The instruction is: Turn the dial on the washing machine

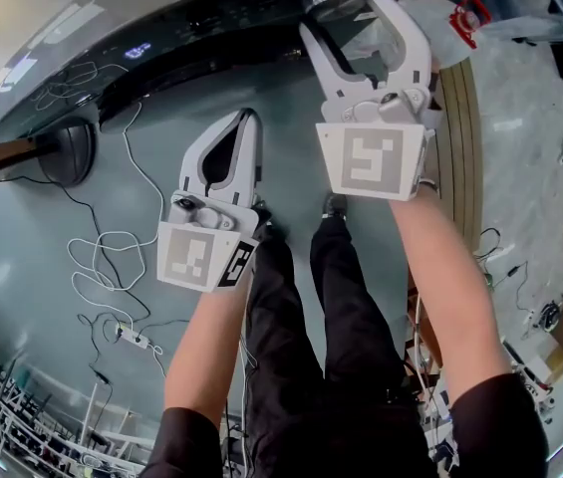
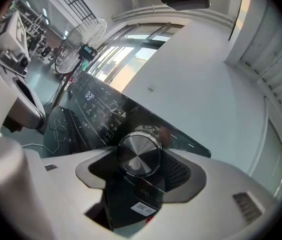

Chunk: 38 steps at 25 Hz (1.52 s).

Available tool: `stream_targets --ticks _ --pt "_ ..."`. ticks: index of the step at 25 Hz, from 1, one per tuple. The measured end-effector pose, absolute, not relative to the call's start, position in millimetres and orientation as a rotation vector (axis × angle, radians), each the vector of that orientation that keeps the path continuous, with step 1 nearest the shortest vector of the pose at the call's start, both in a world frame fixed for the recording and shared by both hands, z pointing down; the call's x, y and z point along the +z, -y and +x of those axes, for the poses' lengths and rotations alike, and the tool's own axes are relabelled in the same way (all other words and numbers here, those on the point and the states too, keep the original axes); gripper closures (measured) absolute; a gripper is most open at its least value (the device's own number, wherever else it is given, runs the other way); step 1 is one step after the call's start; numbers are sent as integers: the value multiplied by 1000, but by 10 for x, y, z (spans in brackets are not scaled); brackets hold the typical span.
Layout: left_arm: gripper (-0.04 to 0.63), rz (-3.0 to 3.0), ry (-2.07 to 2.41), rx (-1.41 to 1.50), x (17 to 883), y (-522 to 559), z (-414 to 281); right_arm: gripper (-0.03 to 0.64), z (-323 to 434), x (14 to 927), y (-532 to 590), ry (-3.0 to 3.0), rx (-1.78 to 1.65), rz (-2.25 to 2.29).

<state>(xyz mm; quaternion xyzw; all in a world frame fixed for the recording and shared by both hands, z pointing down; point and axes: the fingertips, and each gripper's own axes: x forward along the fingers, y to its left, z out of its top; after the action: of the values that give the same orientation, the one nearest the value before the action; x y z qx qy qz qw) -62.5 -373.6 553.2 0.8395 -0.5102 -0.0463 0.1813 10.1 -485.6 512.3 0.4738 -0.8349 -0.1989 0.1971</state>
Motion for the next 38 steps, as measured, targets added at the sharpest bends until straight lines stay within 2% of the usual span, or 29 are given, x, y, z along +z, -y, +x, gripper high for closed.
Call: stream_targets --ticks 15,21,38 --pt "580 2360 1459 -137 5516 3751 -637 328 186 5159 4869 2484 -30 1470" --pt "580 2354 1460 -140 5508 3759 -638 328 195 5119 4892 2559 58 1489" --pt "580 2346 1457 -154 5460 3777 -617 328 287 5147 4930 2650 766 1602"
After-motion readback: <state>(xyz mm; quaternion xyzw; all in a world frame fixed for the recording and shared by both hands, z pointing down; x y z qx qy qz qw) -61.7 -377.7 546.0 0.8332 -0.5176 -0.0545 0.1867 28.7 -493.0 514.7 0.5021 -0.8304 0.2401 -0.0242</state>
